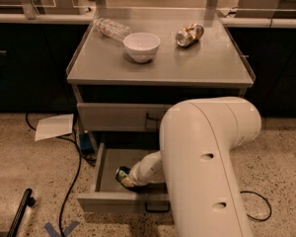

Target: Pick green can from middle drawer and place on counter

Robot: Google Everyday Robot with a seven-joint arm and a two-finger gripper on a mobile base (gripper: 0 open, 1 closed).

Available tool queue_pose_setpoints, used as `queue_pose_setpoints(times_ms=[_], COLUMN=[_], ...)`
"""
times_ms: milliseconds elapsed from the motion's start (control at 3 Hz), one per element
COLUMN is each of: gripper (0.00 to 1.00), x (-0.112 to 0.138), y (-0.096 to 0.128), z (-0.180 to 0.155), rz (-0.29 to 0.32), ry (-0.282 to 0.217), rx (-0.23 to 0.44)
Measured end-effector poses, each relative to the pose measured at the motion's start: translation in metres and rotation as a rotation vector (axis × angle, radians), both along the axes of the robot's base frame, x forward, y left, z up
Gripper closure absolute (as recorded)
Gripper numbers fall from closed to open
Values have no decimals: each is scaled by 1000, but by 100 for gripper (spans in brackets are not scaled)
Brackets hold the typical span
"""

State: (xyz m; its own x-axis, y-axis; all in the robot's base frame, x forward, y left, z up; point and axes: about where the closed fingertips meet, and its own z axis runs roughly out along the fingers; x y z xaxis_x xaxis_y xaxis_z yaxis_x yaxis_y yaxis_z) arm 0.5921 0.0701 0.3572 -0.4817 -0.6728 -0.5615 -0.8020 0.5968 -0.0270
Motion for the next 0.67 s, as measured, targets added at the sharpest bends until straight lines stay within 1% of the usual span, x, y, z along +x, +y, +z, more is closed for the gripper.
queue_pose_setpoints(times_ms=[333, 667], gripper=[89, 100], x=[0, -1], y=[0, 1], z=[0, 1], rz=[0, 9], ry=[0, 4], rx=[0, 11])
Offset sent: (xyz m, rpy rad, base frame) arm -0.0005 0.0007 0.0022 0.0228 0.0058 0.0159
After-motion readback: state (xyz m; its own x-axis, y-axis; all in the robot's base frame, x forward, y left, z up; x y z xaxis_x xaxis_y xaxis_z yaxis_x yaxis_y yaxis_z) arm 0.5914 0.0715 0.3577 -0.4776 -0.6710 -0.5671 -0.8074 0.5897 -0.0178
